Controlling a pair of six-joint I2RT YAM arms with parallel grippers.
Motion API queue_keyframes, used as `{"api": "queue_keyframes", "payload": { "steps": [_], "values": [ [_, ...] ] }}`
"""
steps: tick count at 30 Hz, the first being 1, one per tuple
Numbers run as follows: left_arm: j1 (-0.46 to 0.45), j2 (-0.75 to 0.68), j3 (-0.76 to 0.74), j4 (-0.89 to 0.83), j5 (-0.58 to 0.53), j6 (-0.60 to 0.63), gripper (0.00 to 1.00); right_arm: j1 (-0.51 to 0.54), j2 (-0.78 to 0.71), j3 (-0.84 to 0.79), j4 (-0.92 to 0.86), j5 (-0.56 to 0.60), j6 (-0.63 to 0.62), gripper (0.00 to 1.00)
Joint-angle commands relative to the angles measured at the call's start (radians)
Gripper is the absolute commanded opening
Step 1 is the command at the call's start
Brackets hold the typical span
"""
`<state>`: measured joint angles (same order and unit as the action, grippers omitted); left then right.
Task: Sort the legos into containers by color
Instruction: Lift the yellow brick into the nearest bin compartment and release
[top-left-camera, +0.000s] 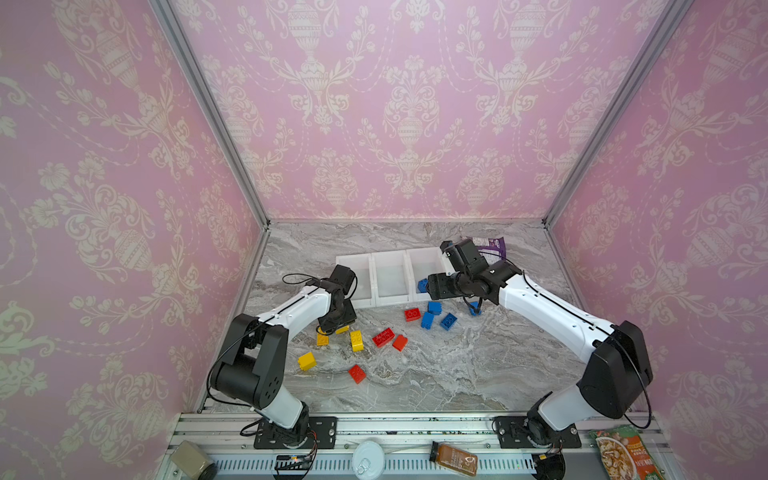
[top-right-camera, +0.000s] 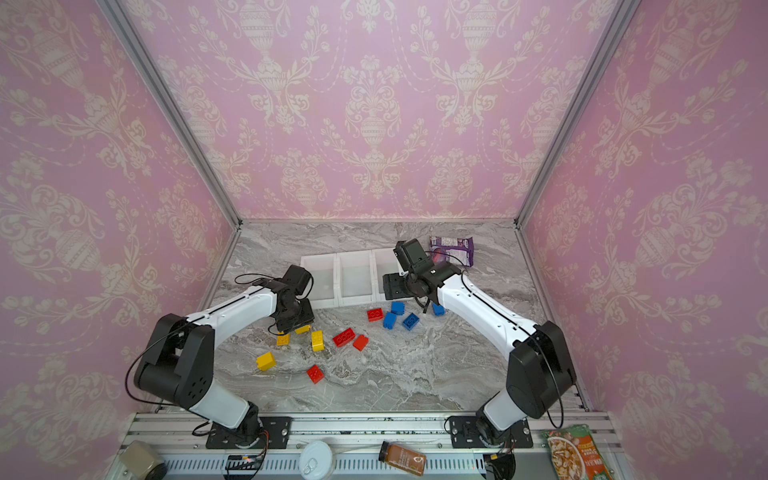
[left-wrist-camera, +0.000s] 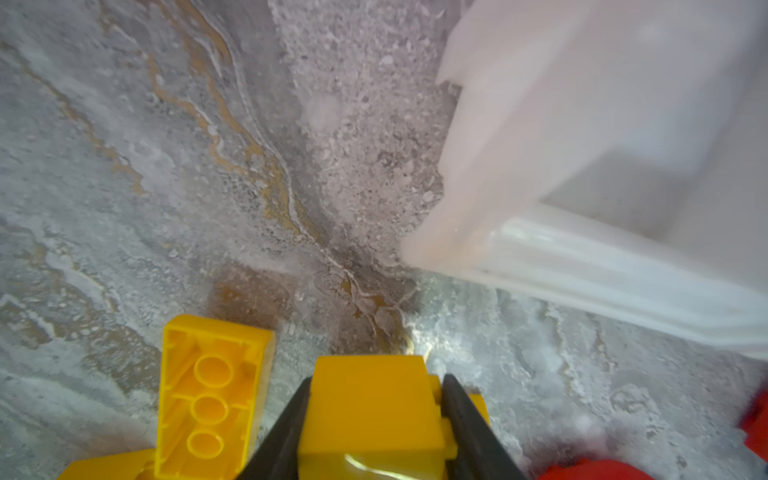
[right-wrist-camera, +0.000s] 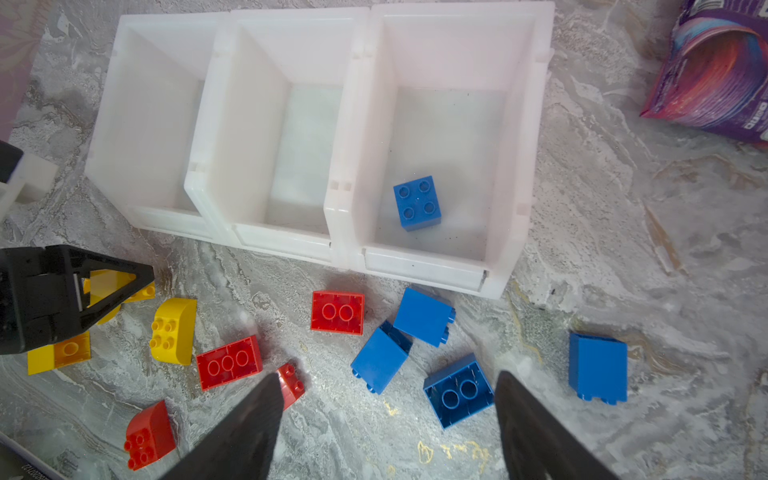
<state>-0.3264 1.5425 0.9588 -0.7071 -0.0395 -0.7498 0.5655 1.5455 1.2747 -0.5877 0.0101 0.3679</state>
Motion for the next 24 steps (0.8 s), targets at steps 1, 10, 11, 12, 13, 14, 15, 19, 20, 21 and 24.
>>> {"api": "queue_keyframes", "payload": {
  "steps": [1,10,11,12,13,14,15,19,20,21,24],
  "values": [
    [-0.020,-0.076,0.041,-0.071,-0.064,0.026,0.29,0.008,-0.019,-0.027,-0.001,-0.010,0.023,0.81],
    [-0.027,-0.054,0.177,-0.009,-0.123,0.097,0.28,0.013,-0.023,-0.046,0.017,-0.024,0.037,0.81],
    [-0.026,-0.032,0.197,0.006,-0.127,0.105,0.28,0.014,-0.024,-0.046,0.015,-0.025,0.036,0.81],
    [-0.026,-0.005,0.221,0.021,-0.128,0.114,0.28,0.016,-0.027,-0.044,0.014,-0.023,0.036,0.81],
    [-0.026,0.017,0.242,0.032,-0.127,0.123,0.28,0.016,-0.029,-0.046,0.011,-0.022,0.036,0.81],
    [-0.025,0.043,0.267,0.047,-0.123,0.132,0.28,0.017,-0.033,-0.048,0.011,-0.020,0.037,0.81],
    [-0.026,0.071,0.291,0.063,-0.121,0.141,0.28,0.017,-0.037,-0.050,0.008,-0.018,0.038,0.81],
    [-0.022,0.177,0.365,0.114,-0.104,0.174,0.28,0.019,-0.053,-0.067,0.007,-0.015,0.047,0.81],
    [-0.021,0.200,0.378,0.120,-0.096,0.177,0.28,0.019,-0.056,-0.071,0.008,-0.014,0.049,0.81],
    [-0.016,0.230,0.394,0.124,-0.086,0.179,0.28,0.020,-0.062,-0.076,0.009,-0.013,0.052,0.81],
    [-0.004,0.296,0.415,0.133,-0.063,0.181,0.28,0.022,-0.070,-0.088,0.011,-0.013,0.059,0.81]
  ]
}}
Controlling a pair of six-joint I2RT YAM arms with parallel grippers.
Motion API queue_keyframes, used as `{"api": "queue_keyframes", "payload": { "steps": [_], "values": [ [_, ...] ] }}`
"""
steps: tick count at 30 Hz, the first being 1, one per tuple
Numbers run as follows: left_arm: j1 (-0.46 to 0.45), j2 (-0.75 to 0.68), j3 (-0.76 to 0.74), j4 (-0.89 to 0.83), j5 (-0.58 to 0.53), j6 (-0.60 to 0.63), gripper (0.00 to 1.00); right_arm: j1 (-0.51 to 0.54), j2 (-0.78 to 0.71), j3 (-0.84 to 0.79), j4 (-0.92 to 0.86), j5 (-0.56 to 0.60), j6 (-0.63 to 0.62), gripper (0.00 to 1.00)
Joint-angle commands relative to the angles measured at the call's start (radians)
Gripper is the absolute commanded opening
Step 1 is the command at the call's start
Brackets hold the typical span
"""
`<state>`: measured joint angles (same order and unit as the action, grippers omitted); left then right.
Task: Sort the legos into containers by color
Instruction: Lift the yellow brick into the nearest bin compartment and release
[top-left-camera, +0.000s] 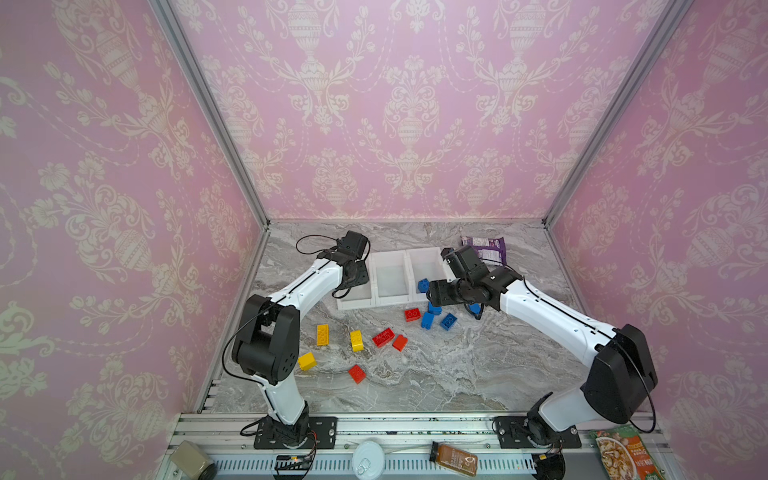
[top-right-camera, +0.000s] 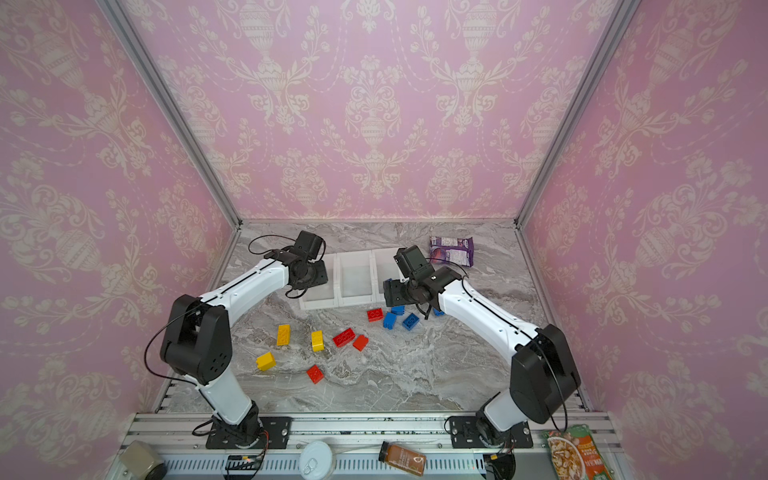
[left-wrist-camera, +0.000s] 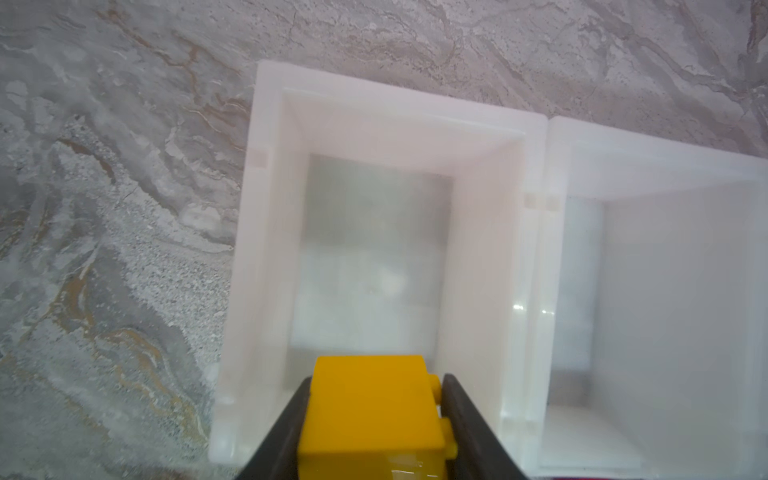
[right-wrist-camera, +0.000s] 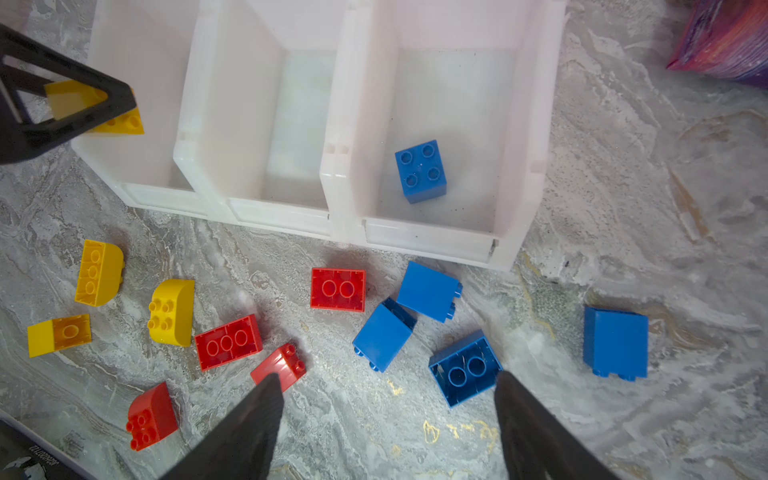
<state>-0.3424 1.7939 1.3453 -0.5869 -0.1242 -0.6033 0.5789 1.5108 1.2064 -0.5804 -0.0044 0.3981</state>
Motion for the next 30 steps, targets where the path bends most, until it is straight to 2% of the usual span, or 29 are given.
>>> {"api": "queue_keyframes", "payload": {
  "steps": [1,5,16,30],
  "values": [
    [0.014,0.060,0.032,0.017,0.028,0.034,0.28,0.009,-0.038,-0.022,0.004,0.004,0.030,0.81],
    [0.021,0.087,0.028,0.025,0.038,0.034,0.30,0.012,-0.039,-0.022,0.001,0.007,0.031,0.81],
    [0.023,0.074,0.014,0.029,0.040,0.042,0.49,0.014,-0.005,-0.022,0.007,0.000,0.042,0.82],
    [0.023,0.030,-0.003,0.024,0.044,0.039,0.59,0.039,0.032,-0.012,-0.007,0.027,0.081,0.82]
  ]
}}
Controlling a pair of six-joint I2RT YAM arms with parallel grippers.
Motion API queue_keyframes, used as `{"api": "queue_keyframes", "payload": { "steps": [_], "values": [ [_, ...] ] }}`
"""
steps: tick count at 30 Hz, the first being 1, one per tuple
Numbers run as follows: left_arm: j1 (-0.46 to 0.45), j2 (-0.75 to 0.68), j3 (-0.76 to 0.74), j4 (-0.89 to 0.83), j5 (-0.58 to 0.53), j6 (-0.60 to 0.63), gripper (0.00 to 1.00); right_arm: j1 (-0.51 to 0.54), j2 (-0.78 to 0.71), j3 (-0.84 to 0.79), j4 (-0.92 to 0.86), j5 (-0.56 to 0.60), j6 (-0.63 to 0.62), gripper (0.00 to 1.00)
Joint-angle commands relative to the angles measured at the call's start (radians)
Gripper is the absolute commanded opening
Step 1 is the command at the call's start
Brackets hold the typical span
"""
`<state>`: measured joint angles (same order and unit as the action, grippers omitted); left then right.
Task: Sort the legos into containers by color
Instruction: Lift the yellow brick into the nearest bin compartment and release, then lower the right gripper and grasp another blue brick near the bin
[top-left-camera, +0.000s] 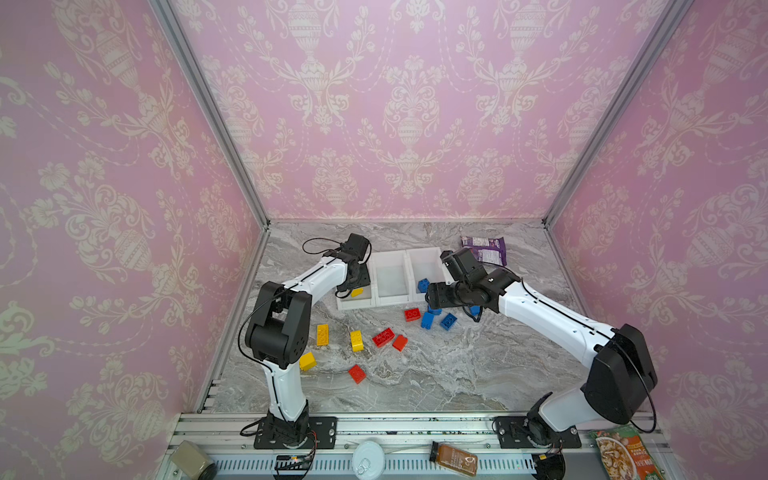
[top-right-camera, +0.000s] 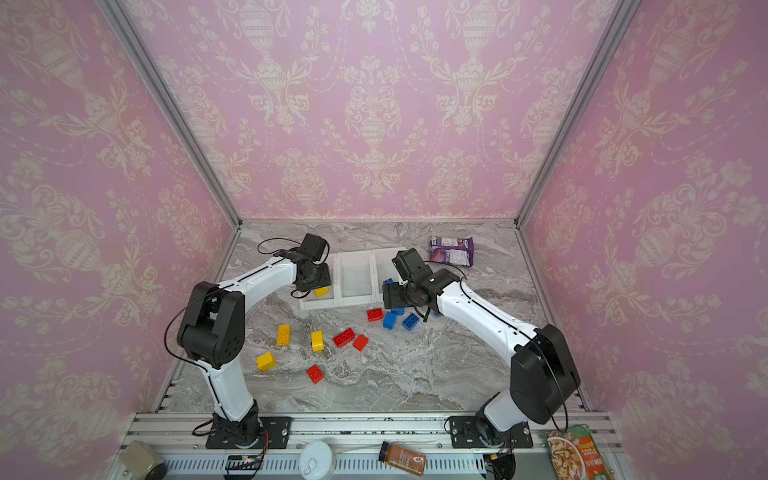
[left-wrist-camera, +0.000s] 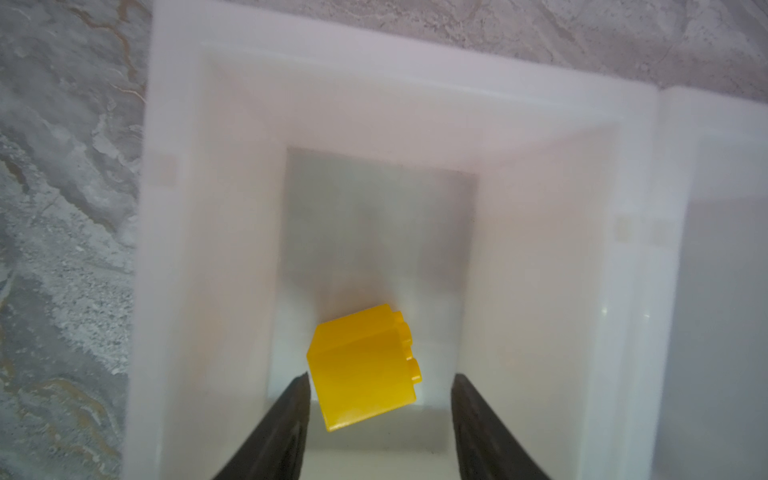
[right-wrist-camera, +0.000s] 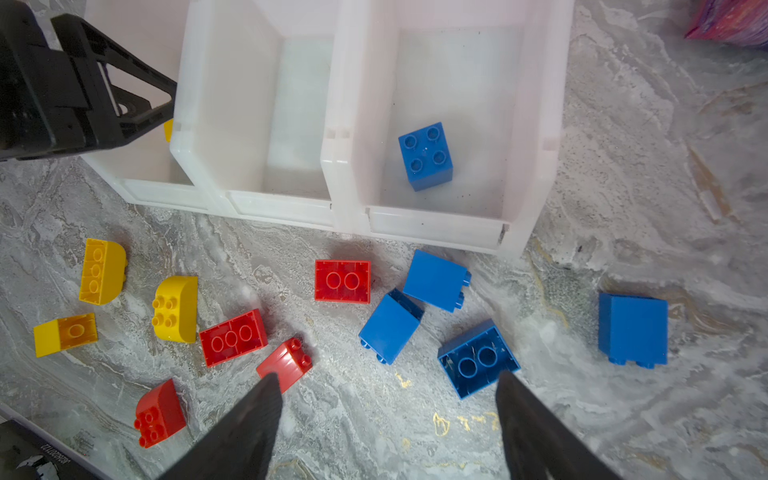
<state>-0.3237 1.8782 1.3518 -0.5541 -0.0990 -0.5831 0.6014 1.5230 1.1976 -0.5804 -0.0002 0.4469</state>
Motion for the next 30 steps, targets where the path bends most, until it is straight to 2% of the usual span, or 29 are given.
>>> {"api": "queue_keyframes", "payload": {
  "steps": [1,11,18,25,30],
  "values": [
    [0.005,-0.060,-0.011,-0.006,0.021,0.019,0.59,0.020,0.027,-0.001,-0.009,0.032,0.039,0.82],
    [0.002,-0.214,-0.076,0.067,0.099,0.011,0.72,0.091,0.109,-0.009,-0.016,0.102,0.197,0.82],
    [0.003,-0.314,-0.167,0.103,0.137,0.018,0.81,0.126,0.166,0.010,-0.034,0.109,0.285,0.80],
    [0.010,-0.410,-0.298,0.212,0.208,-0.014,0.87,0.128,0.205,-0.007,-0.020,0.133,0.351,0.72],
    [0.014,-0.432,-0.327,0.224,0.217,-0.009,0.88,0.128,0.242,0.019,-0.033,0.172,0.358,0.65]
  ]
}}
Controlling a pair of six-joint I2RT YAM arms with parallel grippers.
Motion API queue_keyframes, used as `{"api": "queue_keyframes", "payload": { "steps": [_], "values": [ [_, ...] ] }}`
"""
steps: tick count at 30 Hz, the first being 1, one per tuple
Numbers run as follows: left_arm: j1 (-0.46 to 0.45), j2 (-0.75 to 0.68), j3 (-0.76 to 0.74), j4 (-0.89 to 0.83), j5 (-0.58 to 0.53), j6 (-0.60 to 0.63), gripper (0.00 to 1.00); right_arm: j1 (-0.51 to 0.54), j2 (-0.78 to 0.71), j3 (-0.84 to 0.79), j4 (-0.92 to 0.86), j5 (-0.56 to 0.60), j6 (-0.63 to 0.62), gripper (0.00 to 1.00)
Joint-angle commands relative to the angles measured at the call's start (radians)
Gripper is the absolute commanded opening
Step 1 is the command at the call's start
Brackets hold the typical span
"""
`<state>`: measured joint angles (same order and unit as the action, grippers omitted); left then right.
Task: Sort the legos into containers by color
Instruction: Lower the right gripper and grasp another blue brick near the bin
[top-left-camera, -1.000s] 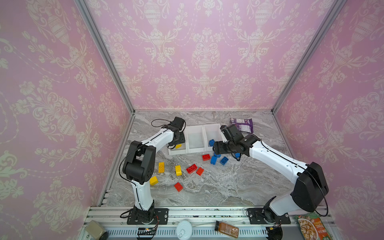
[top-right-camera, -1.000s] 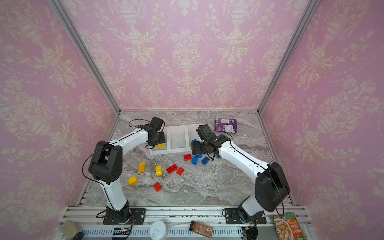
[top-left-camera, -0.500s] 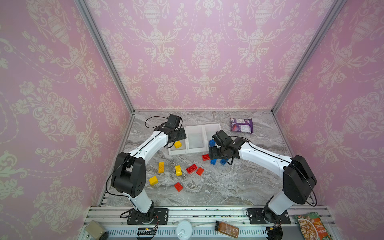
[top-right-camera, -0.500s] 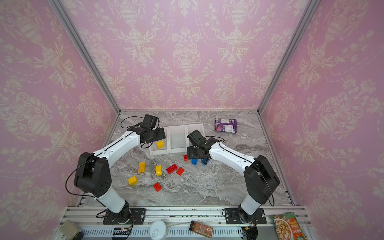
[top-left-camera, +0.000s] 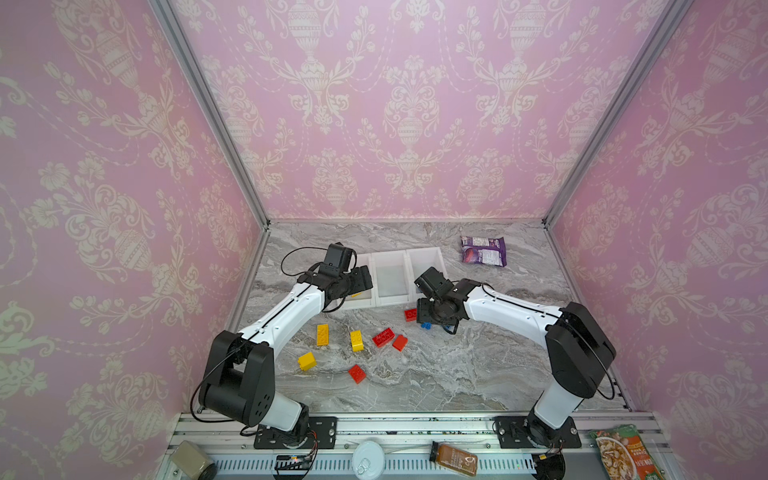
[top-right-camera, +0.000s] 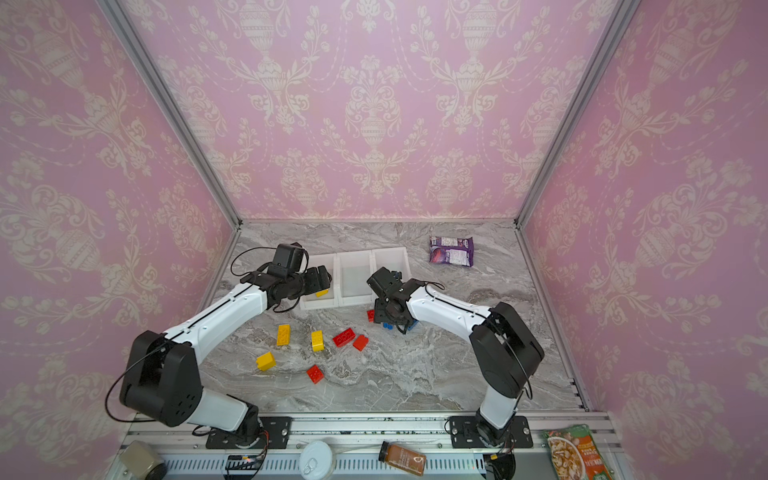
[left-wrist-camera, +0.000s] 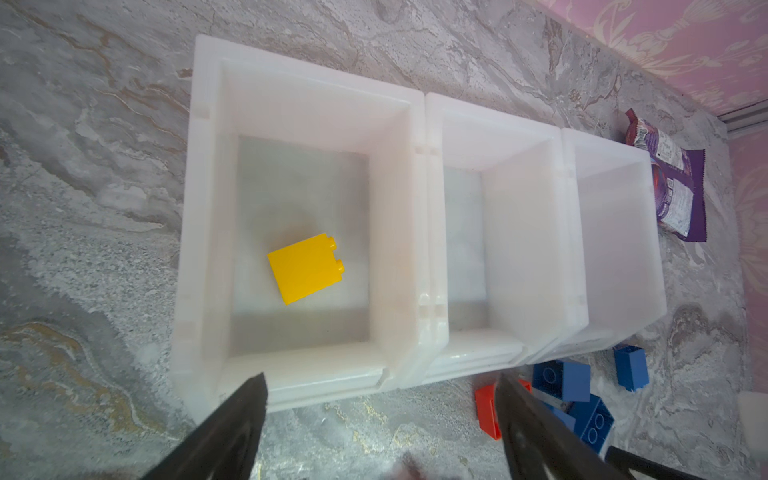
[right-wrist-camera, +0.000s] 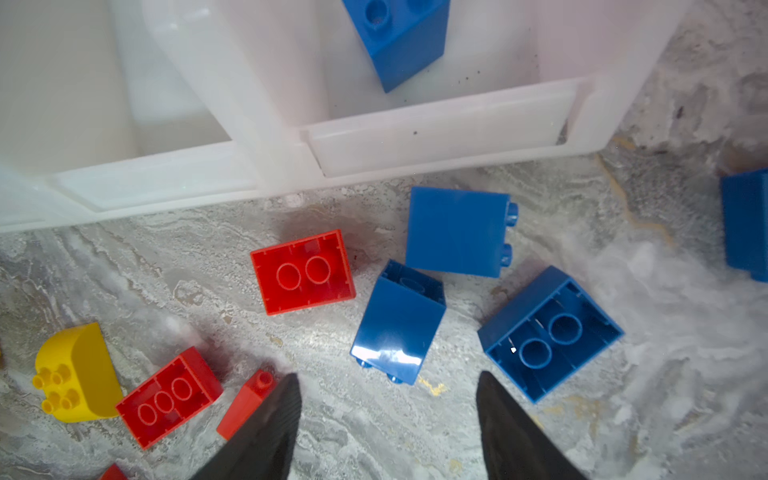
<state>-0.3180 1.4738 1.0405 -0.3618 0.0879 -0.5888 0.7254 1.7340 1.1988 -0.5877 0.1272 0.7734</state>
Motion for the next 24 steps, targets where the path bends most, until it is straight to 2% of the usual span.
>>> {"api": "queue_keyframes", "payload": {
  "steps": [1,5,20,24],
  "values": [
    [0.011,-0.028,-0.017,0.031,0.031,0.001,0.89,0.005,0.037,0.020,-0.026,0.048,0.034,0.65],
    [0.020,-0.035,-0.018,0.022,0.035,0.013,0.90,0.005,0.059,0.025,-0.029,0.053,0.051,0.60],
    [0.034,-0.059,-0.047,0.017,0.026,0.026,0.91,0.001,0.115,0.056,-0.016,0.056,0.059,0.59],
    [0.034,-0.064,-0.048,0.011,0.024,0.028,0.91,0.001,0.106,0.035,-0.008,0.062,0.068,0.53]
  ]
}}
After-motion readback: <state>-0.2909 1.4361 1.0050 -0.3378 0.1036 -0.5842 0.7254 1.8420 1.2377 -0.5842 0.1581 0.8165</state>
